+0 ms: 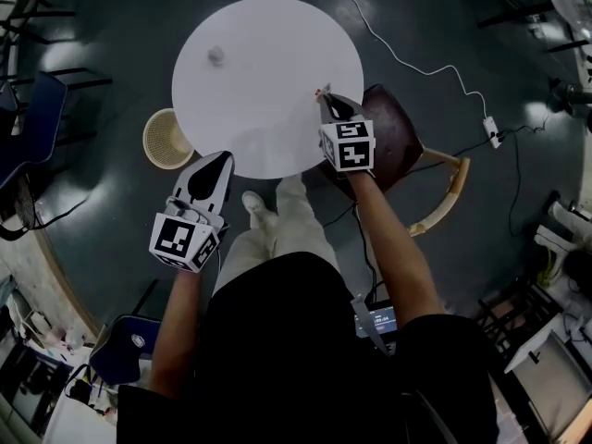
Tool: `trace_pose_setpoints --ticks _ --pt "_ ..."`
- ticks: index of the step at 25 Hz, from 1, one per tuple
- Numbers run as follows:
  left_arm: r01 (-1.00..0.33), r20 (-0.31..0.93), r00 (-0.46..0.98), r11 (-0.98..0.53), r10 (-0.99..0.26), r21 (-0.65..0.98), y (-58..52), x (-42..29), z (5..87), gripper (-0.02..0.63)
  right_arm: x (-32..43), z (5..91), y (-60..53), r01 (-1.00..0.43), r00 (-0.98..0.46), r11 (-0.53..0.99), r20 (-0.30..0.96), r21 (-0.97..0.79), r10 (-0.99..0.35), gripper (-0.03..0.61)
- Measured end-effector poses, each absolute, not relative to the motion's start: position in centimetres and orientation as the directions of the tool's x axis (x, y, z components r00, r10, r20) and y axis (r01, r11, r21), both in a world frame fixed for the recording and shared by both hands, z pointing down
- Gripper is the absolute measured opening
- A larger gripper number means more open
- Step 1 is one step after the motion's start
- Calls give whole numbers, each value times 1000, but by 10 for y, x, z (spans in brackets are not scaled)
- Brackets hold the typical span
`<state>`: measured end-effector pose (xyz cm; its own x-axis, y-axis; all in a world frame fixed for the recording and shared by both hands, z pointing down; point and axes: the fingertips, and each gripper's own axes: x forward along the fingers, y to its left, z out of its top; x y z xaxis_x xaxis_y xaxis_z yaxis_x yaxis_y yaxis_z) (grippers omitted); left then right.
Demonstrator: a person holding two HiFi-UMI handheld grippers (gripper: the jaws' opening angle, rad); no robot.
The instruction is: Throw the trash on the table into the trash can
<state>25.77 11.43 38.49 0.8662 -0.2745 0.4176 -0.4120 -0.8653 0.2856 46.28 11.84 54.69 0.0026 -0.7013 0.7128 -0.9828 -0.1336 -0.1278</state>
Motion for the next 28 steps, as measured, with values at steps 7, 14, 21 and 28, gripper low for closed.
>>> trace_pose_setpoints --ticks 7,14,21,28 --pt "-370 340 899 -893 -275 258 116 249 353 15 408 465 111 -989 -130 49 641 -143 -756 32" --pt "-365 295 907 -908 -299 203 116 223 331 17 325 385 94 -946 -325 272 544 -177 -774 32" --pt "-481 284 861 -856 -422 188 100 170 317 17 245 348 71 -872 -478 457 498 -173 -724 32" --pt "-658 301 745 -732 -596 180 80 108 320 17 189 349 41 -781 -592 606 494 -154 -637 32"
